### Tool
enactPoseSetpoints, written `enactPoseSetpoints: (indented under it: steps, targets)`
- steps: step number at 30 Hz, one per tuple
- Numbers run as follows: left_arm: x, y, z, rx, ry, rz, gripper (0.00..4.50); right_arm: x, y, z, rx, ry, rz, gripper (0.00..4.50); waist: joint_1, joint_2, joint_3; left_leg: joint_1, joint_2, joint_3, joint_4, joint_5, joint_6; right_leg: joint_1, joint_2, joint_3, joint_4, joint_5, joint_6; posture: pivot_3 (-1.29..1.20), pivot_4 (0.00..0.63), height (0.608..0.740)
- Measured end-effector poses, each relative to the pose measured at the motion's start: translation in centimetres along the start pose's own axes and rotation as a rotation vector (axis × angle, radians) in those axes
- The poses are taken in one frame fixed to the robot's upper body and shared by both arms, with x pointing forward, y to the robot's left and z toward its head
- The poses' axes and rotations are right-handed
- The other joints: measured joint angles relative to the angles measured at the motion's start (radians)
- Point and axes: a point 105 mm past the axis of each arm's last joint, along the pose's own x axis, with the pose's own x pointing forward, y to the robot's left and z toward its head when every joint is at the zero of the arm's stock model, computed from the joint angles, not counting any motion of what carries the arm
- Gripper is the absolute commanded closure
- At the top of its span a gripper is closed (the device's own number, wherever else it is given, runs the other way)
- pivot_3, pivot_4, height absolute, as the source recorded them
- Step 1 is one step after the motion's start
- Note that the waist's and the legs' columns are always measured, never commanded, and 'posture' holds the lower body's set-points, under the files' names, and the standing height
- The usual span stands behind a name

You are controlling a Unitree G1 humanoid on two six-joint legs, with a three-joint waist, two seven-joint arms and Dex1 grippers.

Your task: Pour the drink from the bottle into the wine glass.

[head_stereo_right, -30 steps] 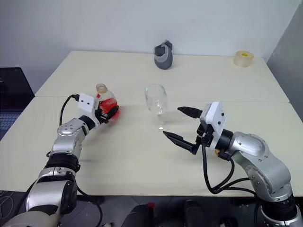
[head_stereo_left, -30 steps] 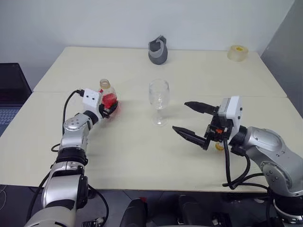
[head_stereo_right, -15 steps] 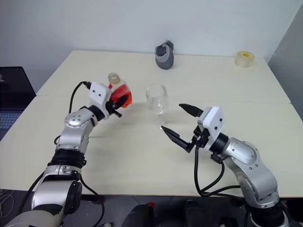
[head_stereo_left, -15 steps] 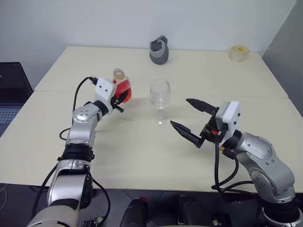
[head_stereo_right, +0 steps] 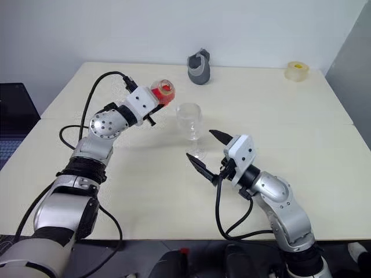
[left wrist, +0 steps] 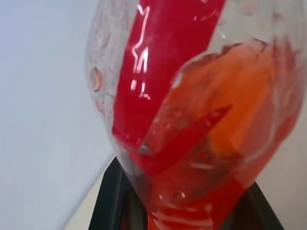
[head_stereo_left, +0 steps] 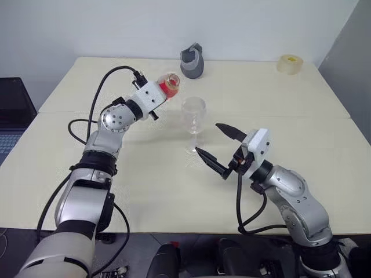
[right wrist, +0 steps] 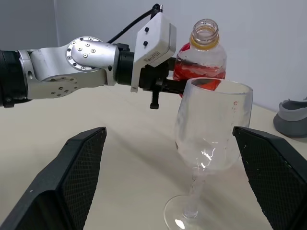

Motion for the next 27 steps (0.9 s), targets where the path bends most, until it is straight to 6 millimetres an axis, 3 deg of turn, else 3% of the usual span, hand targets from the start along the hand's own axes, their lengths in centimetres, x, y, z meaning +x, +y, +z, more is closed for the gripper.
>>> enactPoseSetpoints:
  steps: [14,27]
  targets:
    - [0.4,0.6,1.1,0.321,-0.057,-0.015,3.58,-0.1,-0.1,-0.6,0.006,0.034,-0.013,0.0,0.0,0.0,0.0,0.0,0.0,0.0,0.0,0.0,0.0,0.0,0.0,0.0,0.0,0.0,0.0,0.0,0.15,0.74]
    - [1.1,1.0,2.2,0.466,-0.094,-0.007,3.6,-1.5,0.4,-1.9,0.048,0.066,-0.025,0.0,0.0,0.0,0.0,0.0,0.0,0.001,0.0,0.0,0.0,0.0,0.0,0.0,0.001,0.0,0.0,0.0,0.15,0.74]
